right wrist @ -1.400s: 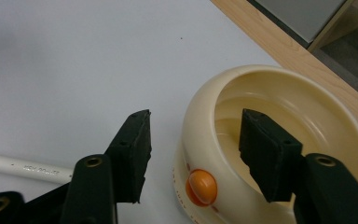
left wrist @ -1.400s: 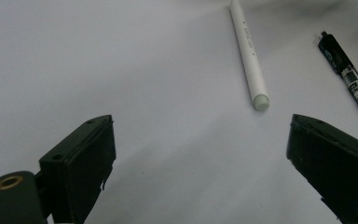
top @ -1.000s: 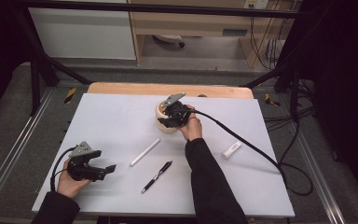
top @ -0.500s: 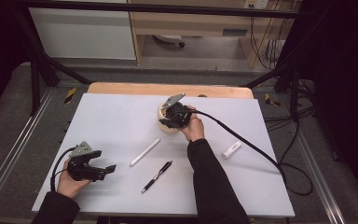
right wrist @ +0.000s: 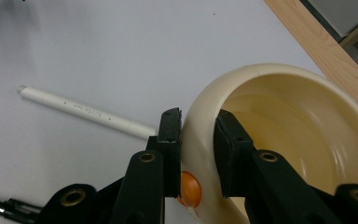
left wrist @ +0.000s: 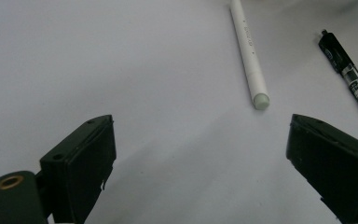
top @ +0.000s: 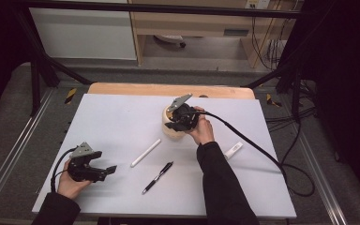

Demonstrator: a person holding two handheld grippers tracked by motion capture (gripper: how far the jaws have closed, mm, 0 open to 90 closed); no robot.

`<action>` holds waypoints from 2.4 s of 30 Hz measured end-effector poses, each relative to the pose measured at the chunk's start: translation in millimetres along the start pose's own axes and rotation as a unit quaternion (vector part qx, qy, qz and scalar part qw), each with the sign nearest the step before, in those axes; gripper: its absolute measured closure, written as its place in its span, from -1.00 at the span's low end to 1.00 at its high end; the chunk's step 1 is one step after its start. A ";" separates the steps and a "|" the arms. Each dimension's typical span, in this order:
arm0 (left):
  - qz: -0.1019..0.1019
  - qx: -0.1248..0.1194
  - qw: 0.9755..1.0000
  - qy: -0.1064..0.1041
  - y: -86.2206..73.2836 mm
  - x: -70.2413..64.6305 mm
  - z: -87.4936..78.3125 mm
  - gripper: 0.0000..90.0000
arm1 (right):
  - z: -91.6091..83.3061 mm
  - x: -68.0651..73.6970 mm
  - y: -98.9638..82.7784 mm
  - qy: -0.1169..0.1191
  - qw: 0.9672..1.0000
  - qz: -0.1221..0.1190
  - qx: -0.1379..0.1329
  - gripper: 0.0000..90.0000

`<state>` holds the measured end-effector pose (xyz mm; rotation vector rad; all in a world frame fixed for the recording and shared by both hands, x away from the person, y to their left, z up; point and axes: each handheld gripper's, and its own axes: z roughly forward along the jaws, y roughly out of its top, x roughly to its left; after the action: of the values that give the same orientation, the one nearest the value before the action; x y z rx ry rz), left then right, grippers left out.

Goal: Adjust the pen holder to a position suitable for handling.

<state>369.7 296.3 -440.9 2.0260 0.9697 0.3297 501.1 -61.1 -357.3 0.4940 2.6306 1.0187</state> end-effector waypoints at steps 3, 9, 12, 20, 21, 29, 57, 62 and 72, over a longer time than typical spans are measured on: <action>-0.001 0.000 1.000 0.000 0.0 0.1 -0.1 -0.82 | -6.5 2.7 -3.2 0.002 1.000 -0.004 0.004 0.65; 0.000 0.001 1.000 0.000 0.0 -0.6 0.0 -0.82 | -14.0 7.2 -10.8 0.004 1.000 -0.003 0.014 0.65; 0.000 0.001 1.000 0.000 0.0 -0.6 0.0 -0.82 | -15.3 9.5 -14.0 0.007 1.000 -0.005 0.014 0.65; 0.001 0.004 1.000 0.000 -0.1 -0.7 0.1 -0.82 | -13.2 16.1 -20.4 0.018 1.000 -0.010 0.022 0.65; 0.001 0.004 1.000 0.000 0.0 -0.8 0.1 -0.82 | -12.9 17.4 -20.6 0.019 0.999 -0.011 0.022 0.65; 0.001 0.004 1.000 0.000 0.0 -1.1 0.1 -0.82 | -13.9 23.0 -20.7 0.027 0.999 -0.004 0.023 0.65; 0.001 0.006 1.000 -0.001 0.1 -1.7 0.6 -0.82 | -19.4 30.6 -19.4 0.019 0.999 0.027 0.002 0.17; -0.001 0.008 1.000 -0.001 0.1 -1.5 0.5 -0.82 | -34.5 30.0 -16.4 0.014 0.998 0.052 -0.028 -0.24; -0.004 0.011 1.000 -0.002 0.3 -1.8 0.4 -0.84 | -61.1 39.5 -23.4 -0.035 0.994 0.090 -0.050 -0.70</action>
<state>368.9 294.5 -440.7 2.0409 0.9834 0.3115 437.7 -97.5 -335.0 0.7395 2.4957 1.1574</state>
